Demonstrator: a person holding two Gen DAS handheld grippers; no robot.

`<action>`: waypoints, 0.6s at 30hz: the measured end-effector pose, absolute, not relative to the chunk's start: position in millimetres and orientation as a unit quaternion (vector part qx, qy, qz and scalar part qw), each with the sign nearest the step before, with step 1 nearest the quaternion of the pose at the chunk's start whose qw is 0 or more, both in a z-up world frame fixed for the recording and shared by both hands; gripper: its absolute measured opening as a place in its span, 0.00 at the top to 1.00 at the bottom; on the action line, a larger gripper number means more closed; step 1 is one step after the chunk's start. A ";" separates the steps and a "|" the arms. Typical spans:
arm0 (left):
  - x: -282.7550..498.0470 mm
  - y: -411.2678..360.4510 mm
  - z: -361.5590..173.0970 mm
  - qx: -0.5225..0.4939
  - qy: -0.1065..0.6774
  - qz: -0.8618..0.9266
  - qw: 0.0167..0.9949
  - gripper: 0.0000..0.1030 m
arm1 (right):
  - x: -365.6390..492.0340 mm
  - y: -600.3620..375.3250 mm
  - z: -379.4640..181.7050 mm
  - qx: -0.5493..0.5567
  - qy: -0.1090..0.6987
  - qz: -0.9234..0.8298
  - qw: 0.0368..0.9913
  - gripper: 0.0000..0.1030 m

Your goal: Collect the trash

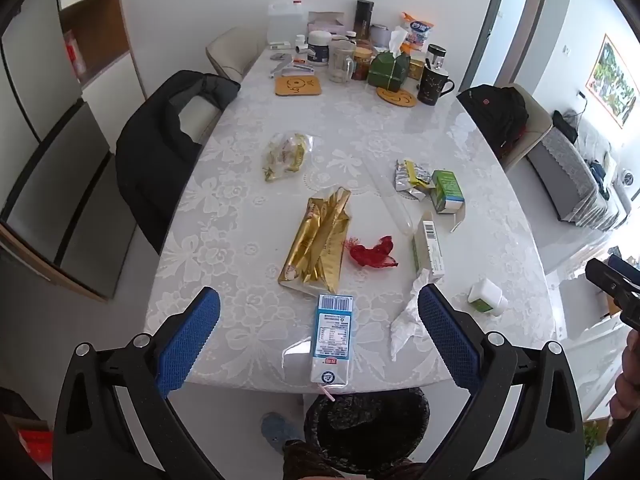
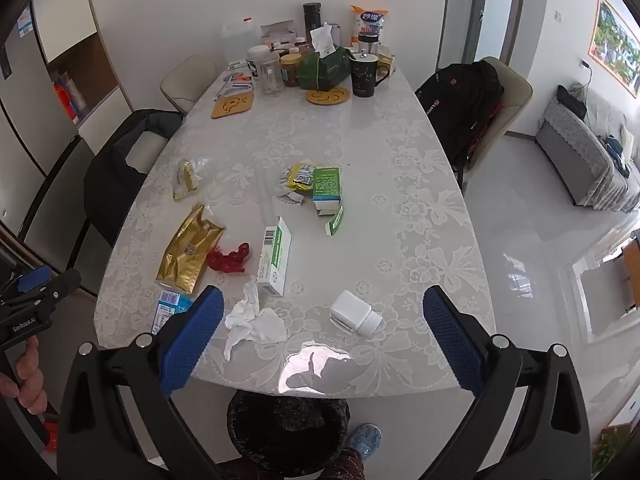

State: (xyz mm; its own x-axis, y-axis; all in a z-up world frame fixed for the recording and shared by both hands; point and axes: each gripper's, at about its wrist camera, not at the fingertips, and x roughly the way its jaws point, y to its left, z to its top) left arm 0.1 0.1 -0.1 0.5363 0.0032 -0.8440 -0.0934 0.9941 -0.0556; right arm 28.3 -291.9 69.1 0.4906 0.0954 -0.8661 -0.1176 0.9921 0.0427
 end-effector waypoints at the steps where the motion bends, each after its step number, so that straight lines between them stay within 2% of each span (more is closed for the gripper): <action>1: -0.1 0.2 0.3 -0.047 0.479 0.029 0.876 0.06 | 28.5 -291.8 69.1 -0.010 0.501 0.062 0.863 0.07; 18: -0.7 -2.7 2.6 -0.052 0.472 0.031 0.880 0.06 | 32.1 -282.5 62.8 -0.026 0.508 0.066 0.859 0.07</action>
